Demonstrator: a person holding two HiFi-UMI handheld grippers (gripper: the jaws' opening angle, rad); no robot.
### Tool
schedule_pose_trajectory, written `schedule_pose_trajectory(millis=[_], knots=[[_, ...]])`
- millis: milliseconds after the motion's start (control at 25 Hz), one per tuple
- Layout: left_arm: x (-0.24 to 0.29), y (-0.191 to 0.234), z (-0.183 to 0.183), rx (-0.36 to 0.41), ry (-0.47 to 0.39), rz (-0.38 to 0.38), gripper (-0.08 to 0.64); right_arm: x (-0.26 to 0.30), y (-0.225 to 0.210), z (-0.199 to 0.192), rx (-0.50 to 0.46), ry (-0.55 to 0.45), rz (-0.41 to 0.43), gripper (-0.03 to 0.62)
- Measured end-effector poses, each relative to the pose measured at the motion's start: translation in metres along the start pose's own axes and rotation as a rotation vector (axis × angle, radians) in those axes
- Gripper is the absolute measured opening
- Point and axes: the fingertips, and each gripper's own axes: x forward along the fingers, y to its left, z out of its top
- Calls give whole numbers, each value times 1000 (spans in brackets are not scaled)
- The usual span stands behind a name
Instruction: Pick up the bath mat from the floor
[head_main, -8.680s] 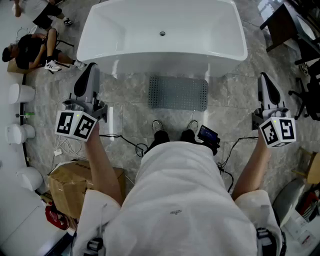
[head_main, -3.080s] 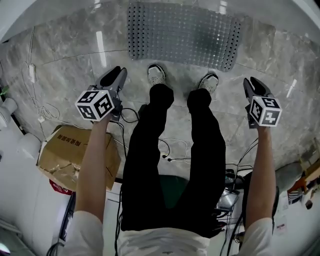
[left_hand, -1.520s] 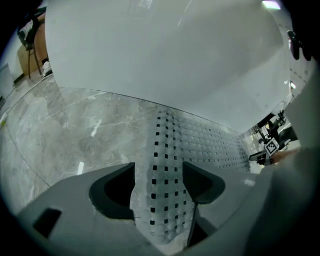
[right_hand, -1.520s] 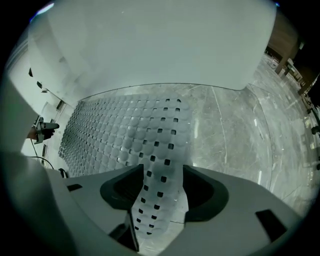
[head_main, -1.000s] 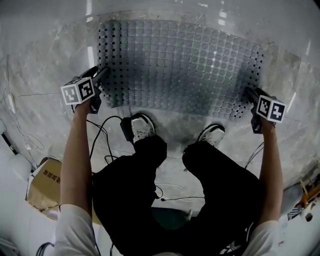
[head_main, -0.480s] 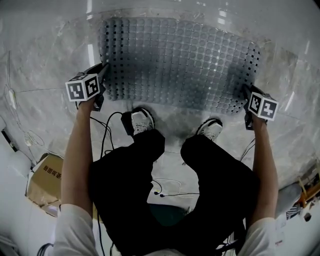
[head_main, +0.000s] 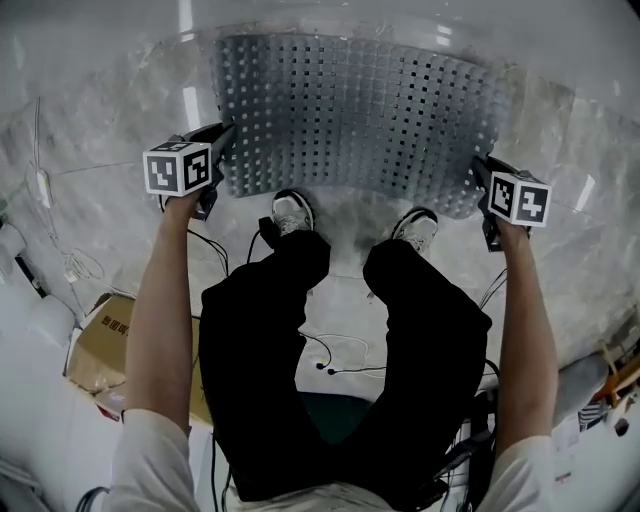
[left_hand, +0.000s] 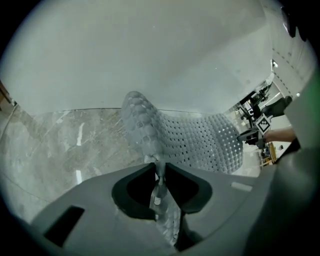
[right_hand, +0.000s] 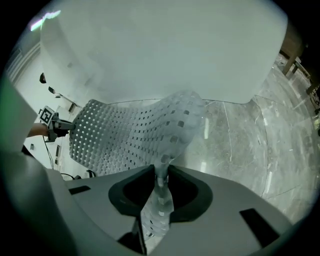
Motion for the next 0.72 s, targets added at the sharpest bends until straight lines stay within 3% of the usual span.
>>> schedule_pose_trajectory(millis=[200, 720], knots=[[-37, -45, 15, 42, 21, -47, 66, -42, 52, 16, -42, -3, 50, 72], [-132, -195, 58, 132, 57, -174, 63, -188, 95, 20, -137, 6, 68, 63]])
